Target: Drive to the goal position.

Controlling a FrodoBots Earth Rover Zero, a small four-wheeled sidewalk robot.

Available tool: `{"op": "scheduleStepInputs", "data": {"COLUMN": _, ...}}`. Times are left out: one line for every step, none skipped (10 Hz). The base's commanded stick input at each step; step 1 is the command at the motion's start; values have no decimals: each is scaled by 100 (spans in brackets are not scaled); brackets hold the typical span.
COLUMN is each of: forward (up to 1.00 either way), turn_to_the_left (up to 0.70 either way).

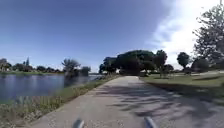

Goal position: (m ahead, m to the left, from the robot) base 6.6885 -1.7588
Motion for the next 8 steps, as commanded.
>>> {"op": "scheduleStepInputs", "data": {"forward": 85, "turn_to_the_left": 0}}
{"op": "scheduleStepInputs", "data": {"forward": 85, "turn_to_the_left": 0}}
{"op": "scheduleStepInputs", "data": {"forward": 85, "turn_to_the_left": 0}}
{"op": "scheduleStepInputs", "data": {"forward": 85, "turn_to_the_left": 0}}
{"op": "scheduleStepInputs", "data": {"forward": 85, "turn_to_the_left": 0}}
{"op": "scheduleStepInputs", "data": {"forward": 85, "turn_to_the_left": 0}}
{"op": "scheduleStepInputs", "data": {"forward": 85, "turn_to_the_left": 0}}
{"op": "scheduleStepInputs", "data": {"forward": 85, "turn_to_the_left": 0}}
